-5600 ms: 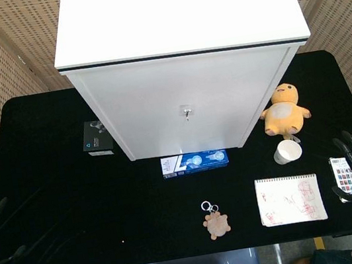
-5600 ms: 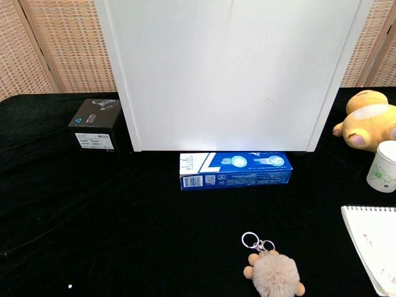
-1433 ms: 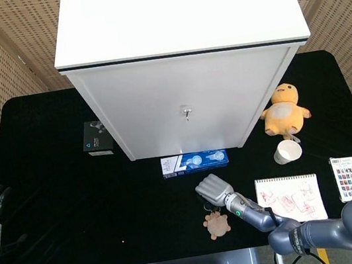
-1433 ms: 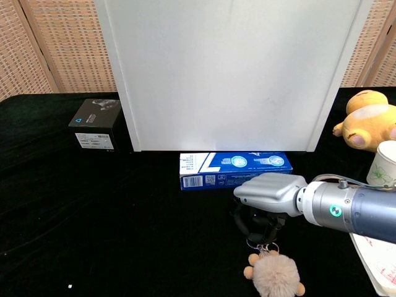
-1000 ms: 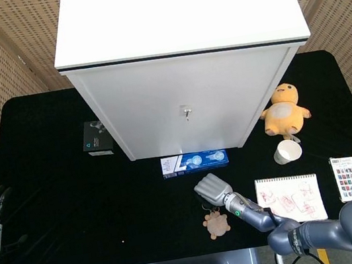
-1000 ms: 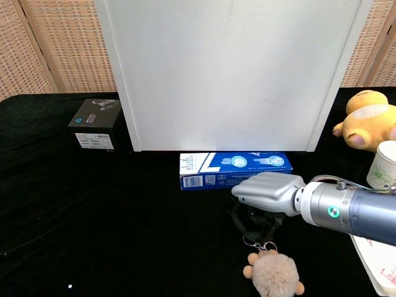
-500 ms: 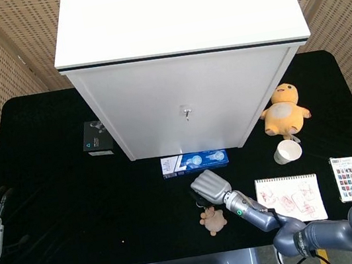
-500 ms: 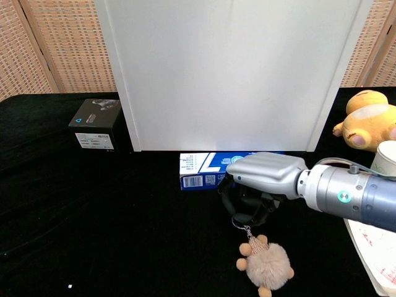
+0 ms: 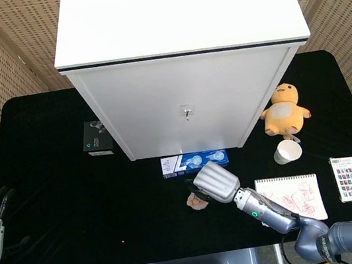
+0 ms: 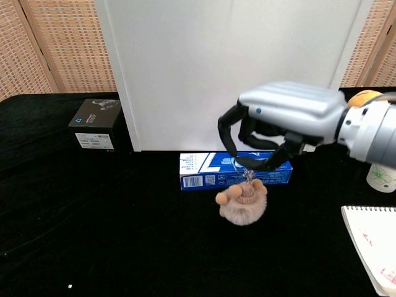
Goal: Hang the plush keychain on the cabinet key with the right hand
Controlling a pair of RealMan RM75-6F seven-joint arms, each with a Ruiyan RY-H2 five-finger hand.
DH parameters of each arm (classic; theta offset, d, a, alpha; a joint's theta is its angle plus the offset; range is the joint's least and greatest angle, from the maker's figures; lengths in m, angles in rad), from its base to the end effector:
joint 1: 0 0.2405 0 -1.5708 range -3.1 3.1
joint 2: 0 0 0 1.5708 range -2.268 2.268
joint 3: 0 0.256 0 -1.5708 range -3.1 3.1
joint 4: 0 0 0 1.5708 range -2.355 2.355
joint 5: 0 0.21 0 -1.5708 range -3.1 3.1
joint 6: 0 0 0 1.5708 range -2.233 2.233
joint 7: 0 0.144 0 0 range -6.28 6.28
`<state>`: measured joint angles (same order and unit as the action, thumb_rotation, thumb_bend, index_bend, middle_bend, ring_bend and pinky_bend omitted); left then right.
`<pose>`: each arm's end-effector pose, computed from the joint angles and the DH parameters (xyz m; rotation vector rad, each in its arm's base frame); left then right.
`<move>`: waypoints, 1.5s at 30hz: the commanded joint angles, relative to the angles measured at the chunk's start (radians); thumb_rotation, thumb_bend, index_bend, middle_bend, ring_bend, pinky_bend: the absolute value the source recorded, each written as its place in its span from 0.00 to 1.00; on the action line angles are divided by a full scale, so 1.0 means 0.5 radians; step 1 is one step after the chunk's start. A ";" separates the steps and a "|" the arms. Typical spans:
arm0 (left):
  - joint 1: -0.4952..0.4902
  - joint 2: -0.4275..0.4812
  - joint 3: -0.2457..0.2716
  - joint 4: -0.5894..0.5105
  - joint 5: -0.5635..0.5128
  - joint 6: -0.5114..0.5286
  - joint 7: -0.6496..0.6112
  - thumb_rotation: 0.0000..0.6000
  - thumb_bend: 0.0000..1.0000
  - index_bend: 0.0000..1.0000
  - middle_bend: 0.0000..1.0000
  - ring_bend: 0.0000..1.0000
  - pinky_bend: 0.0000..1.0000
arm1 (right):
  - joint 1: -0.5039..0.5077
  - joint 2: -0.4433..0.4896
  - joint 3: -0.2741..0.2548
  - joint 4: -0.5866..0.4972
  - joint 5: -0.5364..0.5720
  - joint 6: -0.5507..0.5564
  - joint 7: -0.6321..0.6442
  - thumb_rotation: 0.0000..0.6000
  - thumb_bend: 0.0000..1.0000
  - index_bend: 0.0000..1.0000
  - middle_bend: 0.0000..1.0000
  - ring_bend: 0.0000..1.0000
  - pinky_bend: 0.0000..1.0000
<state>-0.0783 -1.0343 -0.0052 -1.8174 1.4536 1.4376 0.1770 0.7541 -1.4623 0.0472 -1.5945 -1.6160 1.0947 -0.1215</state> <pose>-0.2890 0.1660 0.1572 -1.4327 -0.9536 -0.7789 -0.1015 -0.2884 -0.0010 2.1754 -0.6648 1.2694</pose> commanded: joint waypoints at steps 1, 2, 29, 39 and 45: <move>0.003 0.004 0.002 -0.003 0.007 0.007 -0.005 1.00 0.00 0.00 0.00 0.00 0.00 | -0.027 0.158 0.046 -0.154 -0.119 0.116 -0.043 1.00 0.62 0.70 0.96 0.98 1.00; 0.004 0.005 0.002 -0.004 0.009 0.009 -0.007 1.00 0.00 0.00 0.00 0.00 0.00 | -0.028 0.186 0.057 -0.178 -0.141 0.138 -0.063 1.00 0.62 0.70 0.96 0.98 1.00; -0.002 0.004 -0.018 -0.001 -0.044 -0.009 -0.007 1.00 0.00 0.00 0.00 0.00 0.00 | 0.084 0.599 0.487 -0.257 -0.271 0.298 -0.647 1.00 0.62 0.71 0.97 0.98 1.00; -0.005 0.009 -0.022 0.003 -0.057 -0.018 -0.016 1.00 0.00 0.00 0.00 0.00 0.00 | 0.159 0.533 0.523 -0.171 -0.215 0.198 -0.895 1.00 0.62 0.72 0.97 0.98 1.00; -0.008 0.009 -0.024 0.005 -0.064 -0.024 -0.019 1.00 0.00 0.00 0.00 0.00 0.00 | 0.201 0.456 0.554 -0.134 -0.157 0.164 -1.080 1.00 0.62 0.72 0.97 0.98 1.00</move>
<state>-0.0822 -1.0299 -0.0171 -1.8147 1.4217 1.4257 0.1675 0.8462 -1.2202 0.3178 -1.6674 -1.7045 1.1821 -0.6379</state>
